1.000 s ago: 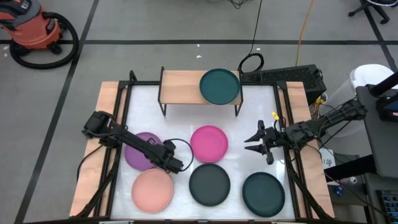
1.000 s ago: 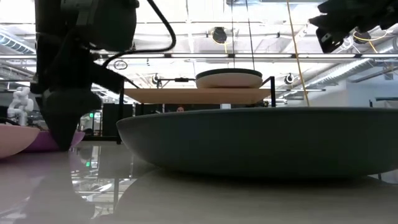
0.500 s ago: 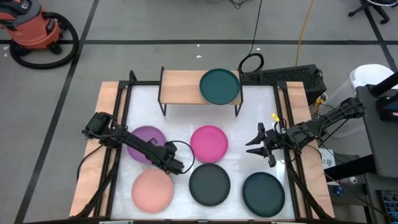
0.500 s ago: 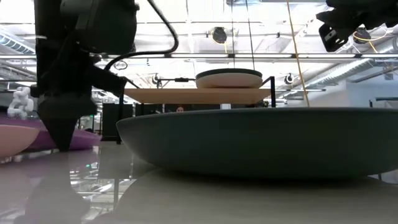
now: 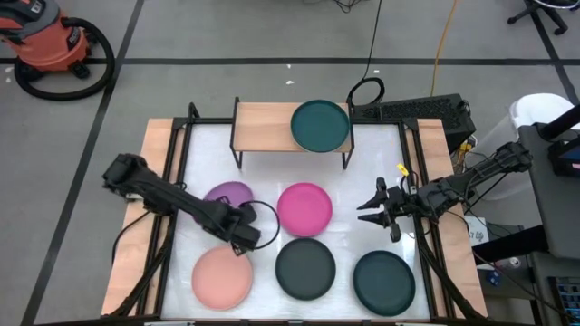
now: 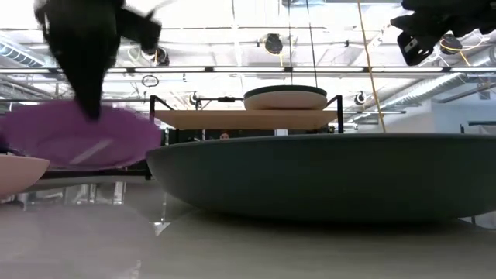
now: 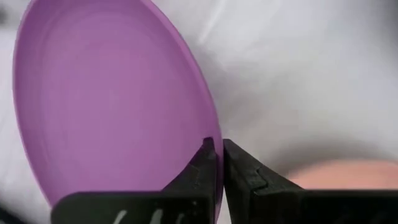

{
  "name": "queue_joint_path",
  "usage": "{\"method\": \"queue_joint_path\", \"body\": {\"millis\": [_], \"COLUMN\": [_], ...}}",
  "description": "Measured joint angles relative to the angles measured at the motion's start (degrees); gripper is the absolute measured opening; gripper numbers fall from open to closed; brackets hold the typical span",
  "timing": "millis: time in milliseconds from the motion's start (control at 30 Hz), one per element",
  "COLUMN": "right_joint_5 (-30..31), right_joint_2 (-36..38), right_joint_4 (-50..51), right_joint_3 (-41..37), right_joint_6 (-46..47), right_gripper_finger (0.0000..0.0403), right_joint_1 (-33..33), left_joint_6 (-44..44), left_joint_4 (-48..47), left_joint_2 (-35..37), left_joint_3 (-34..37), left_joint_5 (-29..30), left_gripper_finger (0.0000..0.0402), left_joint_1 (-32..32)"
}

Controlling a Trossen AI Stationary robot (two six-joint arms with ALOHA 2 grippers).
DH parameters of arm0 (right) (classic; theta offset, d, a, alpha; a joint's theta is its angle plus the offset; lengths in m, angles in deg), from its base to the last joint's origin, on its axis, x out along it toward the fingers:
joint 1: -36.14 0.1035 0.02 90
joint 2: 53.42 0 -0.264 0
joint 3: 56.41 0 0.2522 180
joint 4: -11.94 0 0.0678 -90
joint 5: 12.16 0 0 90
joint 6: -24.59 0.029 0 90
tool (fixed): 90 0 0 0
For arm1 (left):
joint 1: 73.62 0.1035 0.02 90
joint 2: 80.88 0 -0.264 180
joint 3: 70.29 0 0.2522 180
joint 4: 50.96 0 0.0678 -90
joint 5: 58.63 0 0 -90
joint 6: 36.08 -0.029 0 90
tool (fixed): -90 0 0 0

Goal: Place and stack plates onto a shelf
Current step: Stack the purple plate on top of the dark green plate on the shelf

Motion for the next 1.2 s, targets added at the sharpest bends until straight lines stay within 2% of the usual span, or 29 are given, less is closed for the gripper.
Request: {"method": "queue_joint_path", "body": {"millis": [100,200,333,433,500,567,667,833,1000,1200], "right_joint_5": [-0.13,-0.22,-0.33,-0.35,-0.35,-0.35,-0.38,-0.39,-0.52,-0.43], "right_joint_2": [-0.24,-0.23,-0.22,-0.22,-0.26,-0.4,-0.55,-0.64,-0.77,-0.59], "right_joint_4": [-1.01,-1.82,-3.61,-4.27,-4.68,-5.04,-6.82,-9.24,-9.15,-8.53], "right_joint_3": [0.0,0.0,0.0,0.0,0.0,0.0,0.0,0.0,0.0,0.0], "right_joint_6": [0.37,-0.21,-0.67,-0.55,-0.61,-0.94,-2.11,-5.13,-6.09,-6.94], "right_gripper_finger": [0.0114,0.0114,0.0114,0.0114,0.0114,0.0114,0.0114,0.0114,0.0114,0.0114], "right_joint_1": [0.0,0.0,0.0,0.0,0.0,0.0,0.0,0.02,0.02,0.0], "left_joint_6": [-7.77,-16.62,-29.56,-39.8,-46.5,-53.47,-63.77,-74.56,-80.85,-86.45], "left_joint_4": [0.39,1.02,1.05,1.22,2.82,6.38,12.94,20.79,25.52,34.67], "left_joint_2": [1.87,2.09,2.14,2.16,2.18,2.18,1.19,-1.43,-4.95,-8.63], "left_joint_3": [-5.05,-11.1,-18.6,-22.96,-24.97,-25.89,-26.39,-26.4,-26.38,-26.4], "left_joint_5": [0.3,3.68,15.25,24.41,26.55,25.88,21.51,14.41,9.78,4.99], "left_gripper_finger": [0.0012,0.0012,0.0012,0.0012,0.0012,0.0012,0.0012,0.0012,0.0017,0.0032], "left_joint_1": [-1.89,-3.58,-3.36,-0.65,2.83,7.31,14.4,23.96,29.86,32.47]}}
